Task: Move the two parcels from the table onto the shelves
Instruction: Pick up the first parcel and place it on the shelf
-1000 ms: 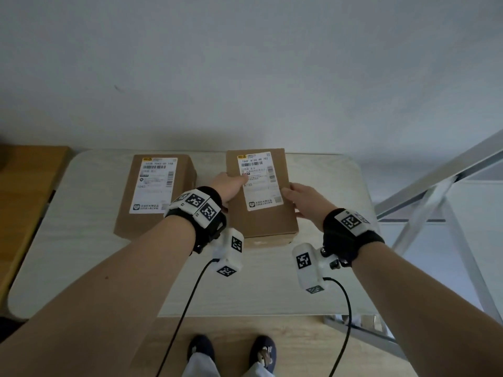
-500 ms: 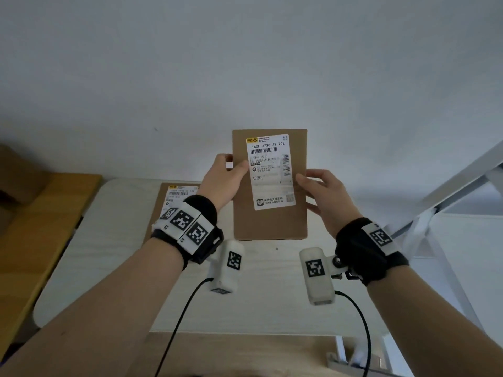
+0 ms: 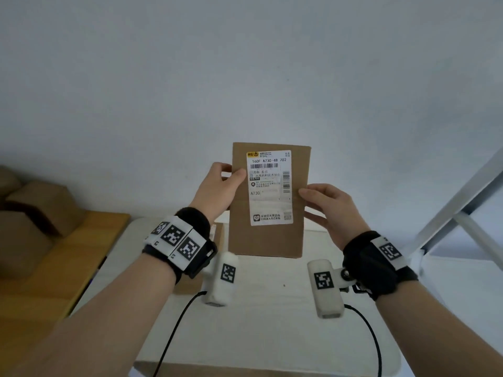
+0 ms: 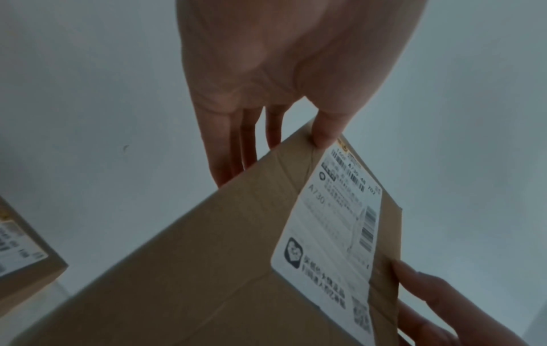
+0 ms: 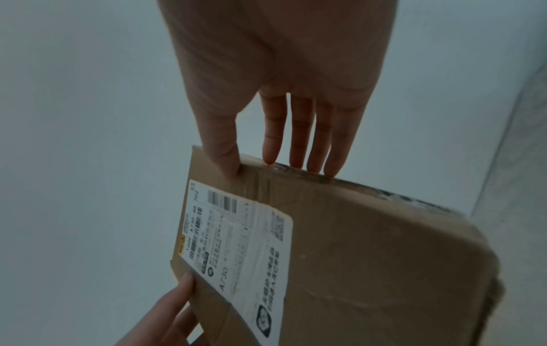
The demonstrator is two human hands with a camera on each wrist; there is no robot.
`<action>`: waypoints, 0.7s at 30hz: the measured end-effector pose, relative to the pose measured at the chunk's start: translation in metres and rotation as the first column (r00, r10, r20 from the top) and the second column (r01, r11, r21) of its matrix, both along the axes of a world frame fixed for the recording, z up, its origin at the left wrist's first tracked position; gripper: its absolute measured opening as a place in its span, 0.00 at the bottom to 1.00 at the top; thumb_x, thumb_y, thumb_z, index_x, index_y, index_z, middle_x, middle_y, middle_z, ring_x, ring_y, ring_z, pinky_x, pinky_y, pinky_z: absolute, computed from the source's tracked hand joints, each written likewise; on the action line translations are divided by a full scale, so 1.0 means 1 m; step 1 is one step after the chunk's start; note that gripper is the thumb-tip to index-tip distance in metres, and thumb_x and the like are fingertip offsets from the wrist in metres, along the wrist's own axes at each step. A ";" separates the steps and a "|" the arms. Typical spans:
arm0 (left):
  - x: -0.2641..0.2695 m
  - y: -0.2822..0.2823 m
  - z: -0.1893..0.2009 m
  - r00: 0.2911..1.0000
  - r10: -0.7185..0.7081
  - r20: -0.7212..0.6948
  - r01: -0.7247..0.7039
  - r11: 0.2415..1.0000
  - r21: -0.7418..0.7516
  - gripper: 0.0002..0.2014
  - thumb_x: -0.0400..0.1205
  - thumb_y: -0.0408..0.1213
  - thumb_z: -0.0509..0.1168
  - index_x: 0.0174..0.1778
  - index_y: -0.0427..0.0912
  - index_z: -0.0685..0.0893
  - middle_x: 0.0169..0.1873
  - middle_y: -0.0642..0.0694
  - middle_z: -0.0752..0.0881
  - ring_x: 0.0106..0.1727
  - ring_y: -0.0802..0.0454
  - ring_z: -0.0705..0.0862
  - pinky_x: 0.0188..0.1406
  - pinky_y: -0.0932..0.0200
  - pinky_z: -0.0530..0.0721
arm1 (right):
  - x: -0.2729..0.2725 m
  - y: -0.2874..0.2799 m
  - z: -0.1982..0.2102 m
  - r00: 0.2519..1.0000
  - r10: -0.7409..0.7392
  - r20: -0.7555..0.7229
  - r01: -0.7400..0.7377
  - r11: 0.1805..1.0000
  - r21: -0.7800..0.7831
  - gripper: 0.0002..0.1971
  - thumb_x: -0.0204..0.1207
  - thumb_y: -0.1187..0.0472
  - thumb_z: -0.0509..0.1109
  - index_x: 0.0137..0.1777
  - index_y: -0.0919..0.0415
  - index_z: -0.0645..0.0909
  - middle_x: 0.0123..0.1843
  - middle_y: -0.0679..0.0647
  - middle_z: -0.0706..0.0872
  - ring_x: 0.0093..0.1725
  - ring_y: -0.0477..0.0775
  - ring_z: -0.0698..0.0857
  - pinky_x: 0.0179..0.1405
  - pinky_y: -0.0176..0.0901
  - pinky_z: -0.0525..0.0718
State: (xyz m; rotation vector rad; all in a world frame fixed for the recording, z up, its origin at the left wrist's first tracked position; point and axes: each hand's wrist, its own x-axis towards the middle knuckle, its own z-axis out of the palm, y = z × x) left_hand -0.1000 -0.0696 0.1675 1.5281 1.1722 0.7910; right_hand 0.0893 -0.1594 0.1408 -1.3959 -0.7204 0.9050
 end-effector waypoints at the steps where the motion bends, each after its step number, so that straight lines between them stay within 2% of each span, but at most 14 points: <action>1: -0.003 -0.001 0.003 1.000 0.001 0.000 -0.001 1.000 0.004 0.20 0.84 0.50 0.60 0.68 0.45 0.73 0.59 0.41 0.86 0.59 0.44 0.86 0.61 0.41 0.85 | -0.002 -0.001 0.003 1.000 0.006 -0.003 -0.006 1.000 0.006 0.12 0.73 0.63 0.75 0.55 0.63 0.82 0.52 0.56 0.91 0.51 0.50 0.90 0.50 0.42 0.88; 5: -0.011 -0.005 0.013 1.000 0.005 0.021 -0.005 1.000 0.003 0.19 0.84 0.50 0.59 0.68 0.45 0.73 0.61 0.41 0.85 0.54 0.49 0.85 0.58 0.45 0.86 | -0.012 -0.002 0.011 1.000 0.011 -0.026 -0.010 1.000 0.030 0.09 0.73 0.62 0.75 0.52 0.61 0.82 0.47 0.52 0.91 0.48 0.49 0.90 0.47 0.41 0.86; 8: -0.016 -0.007 0.016 0.999 0.015 0.036 -0.016 1.000 0.006 0.18 0.84 0.50 0.59 0.67 0.46 0.73 0.61 0.42 0.85 0.56 0.49 0.85 0.56 0.46 0.86 | -0.019 -0.001 0.014 0.999 0.006 -0.039 -0.004 0.999 0.047 0.10 0.73 0.63 0.75 0.53 0.61 0.81 0.47 0.52 0.91 0.47 0.49 0.89 0.48 0.41 0.86; 12: -0.022 -0.009 0.017 0.998 0.020 0.052 -0.020 1.000 0.001 0.18 0.84 0.50 0.59 0.67 0.46 0.73 0.61 0.43 0.85 0.52 0.51 0.86 0.54 0.47 0.86 | -0.027 -0.003 0.016 0.999 -0.003 -0.052 0.006 0.998 0.060 0.09 0.74 0.63 0.74 0.52 0.61 0.81 0.46 0.52 0.90 0.46 0.48 0.89 0.46 0.39 0.86; 16: -0.026 -0.010 0.019 0.998 0.029 0.047 -0.029 1.000 -0.003 0.18 0.84 0.50 0.59 0.67 0.47 0.73 0.62 0.42 0.85 0.60 0.44 0.86 0.57 0.45 0.86 | -0.032 -0.003 0.019 0.998 0.000 -0.057 0.004 0.998 0.064 0.08 0.74 0.63 0.74 0.50 0.60 0.80 0.46 0.52 0.90 0.46 0.48 0.89 0.47 0.40 0.86; 21: -0.028 -0.009 0.020 0.999 0.028 0.041 -0.029 0.999 0.018 0.20 0.84 0.50 0.59 0.69 0.46 0.73 0.62 0.43 0.85 0.61 0.45 0.86 0.59 0.43 0.86 | -0.034 -0.002 0.020 0.999 -0.003 -0.048 0.006 0.998 0.059 0.08 0.74 0.63 0.75 0.50 0.61 0.80 0.46 0.52 0.90 0.47 0.49 0.89 0.49 0.42 0.87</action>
